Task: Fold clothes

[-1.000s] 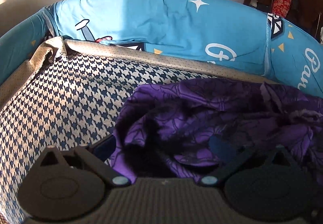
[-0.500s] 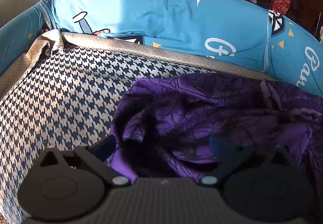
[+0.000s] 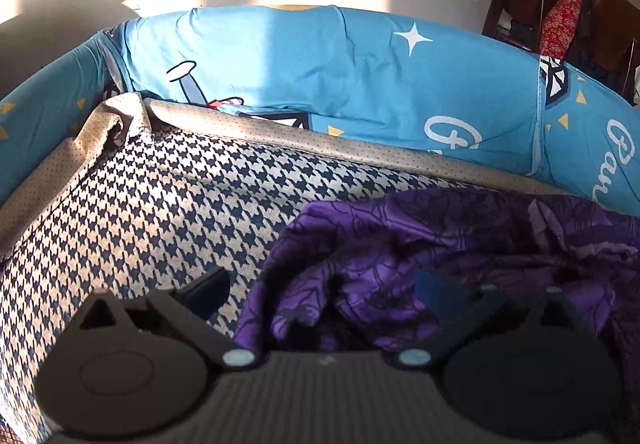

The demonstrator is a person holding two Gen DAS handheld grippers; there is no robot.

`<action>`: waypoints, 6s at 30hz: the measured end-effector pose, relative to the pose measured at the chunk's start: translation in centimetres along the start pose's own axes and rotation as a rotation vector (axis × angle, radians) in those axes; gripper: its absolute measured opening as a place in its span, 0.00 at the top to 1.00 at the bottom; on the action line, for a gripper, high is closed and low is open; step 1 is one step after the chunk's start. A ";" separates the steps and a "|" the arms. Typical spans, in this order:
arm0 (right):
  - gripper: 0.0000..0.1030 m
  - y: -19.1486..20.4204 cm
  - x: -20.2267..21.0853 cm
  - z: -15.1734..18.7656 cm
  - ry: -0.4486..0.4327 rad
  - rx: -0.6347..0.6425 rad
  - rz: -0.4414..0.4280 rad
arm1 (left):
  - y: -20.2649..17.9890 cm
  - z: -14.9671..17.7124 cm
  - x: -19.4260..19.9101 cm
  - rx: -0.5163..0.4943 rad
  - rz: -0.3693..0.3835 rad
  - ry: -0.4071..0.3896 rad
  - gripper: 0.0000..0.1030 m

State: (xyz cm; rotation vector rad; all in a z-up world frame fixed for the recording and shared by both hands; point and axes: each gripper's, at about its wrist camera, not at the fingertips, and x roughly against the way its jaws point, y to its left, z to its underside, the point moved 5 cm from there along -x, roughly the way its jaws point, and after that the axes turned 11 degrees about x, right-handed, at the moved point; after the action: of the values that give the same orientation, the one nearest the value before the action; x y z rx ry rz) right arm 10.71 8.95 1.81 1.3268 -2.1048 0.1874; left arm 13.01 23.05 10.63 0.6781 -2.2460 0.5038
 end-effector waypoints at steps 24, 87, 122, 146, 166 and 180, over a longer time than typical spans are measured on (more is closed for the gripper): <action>0.44 -2.6 9.0 0.7 -0.032 0.103 0.203 | -2.4 3.6 1.0 -0.060 0.235 0.129 0.00; 0.91 -16.0 21.4 2.5 -0.212 -0.457 1.037 | -1.3 9.7 0.8 -0.014 -0.053 0.025 0.63; 0.59 -12.1 12.5 5.9 0.147 -0.203 0.406 | -10.5 8.8 -1.6 -0.116 0.182 0.062 0.14; 0.88 -12.9 8.7 5.7 0.203 -0.111 0.642 | -8.9 6.1 -2.9 -0.077 0.047 -0.001 0.14; 0.89 -11.6 22.1 3.8 -0.212 -0.265 0.801 | -5.5 9.0 0.9 -0.067 0.076 0.009 0.14; 0.87 -13.6 31.7 9.3 -0.260 -0.542 1.122 | -4.0 12.7 4.9 -0.148 0.116 0.025 0.08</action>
State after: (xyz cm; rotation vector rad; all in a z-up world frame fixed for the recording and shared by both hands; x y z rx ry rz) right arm 9.06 -25.78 10.02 -0.2325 -2.6270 -0.1087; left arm 5.75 11.57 6.46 0.4664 -2.2821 0.3950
